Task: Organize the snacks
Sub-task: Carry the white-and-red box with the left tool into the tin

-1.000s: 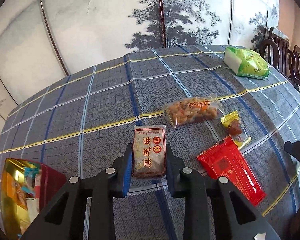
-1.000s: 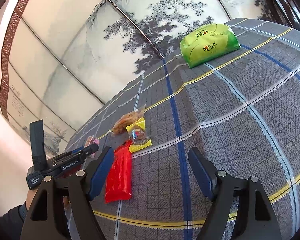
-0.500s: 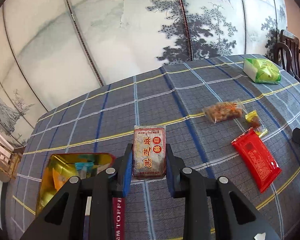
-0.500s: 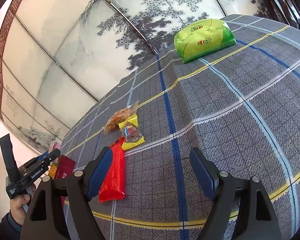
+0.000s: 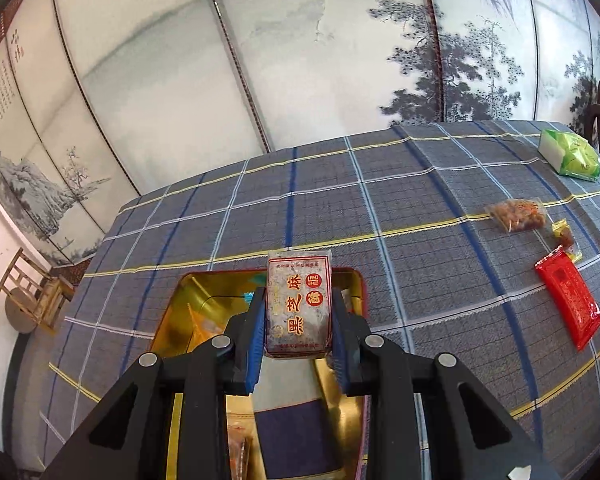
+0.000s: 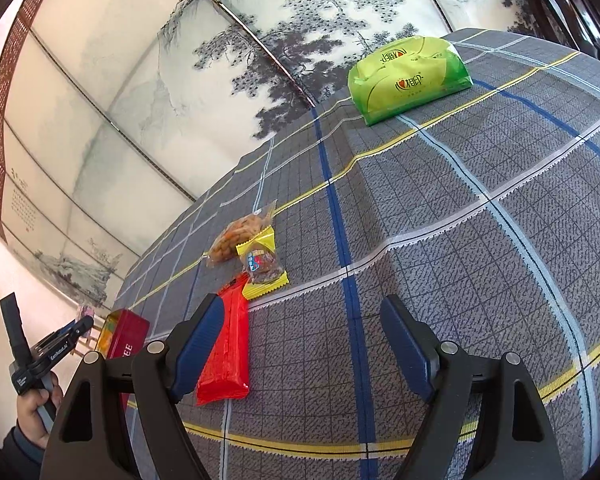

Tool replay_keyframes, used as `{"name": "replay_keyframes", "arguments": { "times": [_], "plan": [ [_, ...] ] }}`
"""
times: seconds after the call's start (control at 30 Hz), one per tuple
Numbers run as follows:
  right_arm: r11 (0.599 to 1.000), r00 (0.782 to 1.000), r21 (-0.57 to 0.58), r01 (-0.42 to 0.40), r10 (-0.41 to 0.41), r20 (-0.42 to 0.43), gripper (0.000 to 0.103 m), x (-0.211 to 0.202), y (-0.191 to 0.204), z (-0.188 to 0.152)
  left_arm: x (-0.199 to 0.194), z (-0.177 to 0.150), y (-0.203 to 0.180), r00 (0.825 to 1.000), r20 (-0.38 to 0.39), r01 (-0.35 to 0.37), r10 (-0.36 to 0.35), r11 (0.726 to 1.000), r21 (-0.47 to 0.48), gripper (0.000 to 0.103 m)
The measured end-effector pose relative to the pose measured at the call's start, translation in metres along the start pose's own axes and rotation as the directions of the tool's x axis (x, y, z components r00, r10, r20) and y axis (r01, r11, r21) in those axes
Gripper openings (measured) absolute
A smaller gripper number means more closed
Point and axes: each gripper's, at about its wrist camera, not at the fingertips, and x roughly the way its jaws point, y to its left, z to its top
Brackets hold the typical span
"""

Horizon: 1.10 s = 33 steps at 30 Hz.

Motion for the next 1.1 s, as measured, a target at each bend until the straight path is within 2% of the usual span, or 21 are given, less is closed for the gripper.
{"name": "replay_keyframes", "arguments": {
  "times": [0.23, 0.43, 0.63, 0.77, 1.1],
  "plan": [
    [1.000, 1.000, -0.001, -0.001, 0.001, 0.000, 0.082, -0.001, 0.000, 0.000, 0.010, -0.017, 0.038, 0.999, -0.043, -0.021, 0.019, 0.998, -0.051, 0.025],
    [1.000, 1.000, -0.003, -0.002, 0.002, 0.000, 0.082, 0.001, 0.001, -0.001, 0.018, -0.034, 0.068, 0.995, -0.100, -0.012, 0.001, 0.994, -0.105, 0.025],
    [1.000, 1.000, -0.007, -0.008, 0.008, -0.002, 0.084, 0.002, 0.002, -0.002, 0.015, -0.051, 0.084, 0.992, -0.125, -0.009, -0.006, 0.993, -0.121, 0.025],
    [1.000, 1.000, -0.008, -0.008, 0.007, -0.003, 0.085, 0.002, 0.003, -0.002, 0.016, -0.064, 0.091, 0.990, -0.140, -0.030, 0.016, 0.994, -0.101, 0.025],
    [1.000, 1.000, -0.010, -0.009, 0.009, -0.003, 0.085, 0.002, 0.003, -0.002, 0.027, -0.086, 0.105, 0.980, -0.198, -0.024, 0.002, 0.994, -0.110, 0.025]
  ]
}}
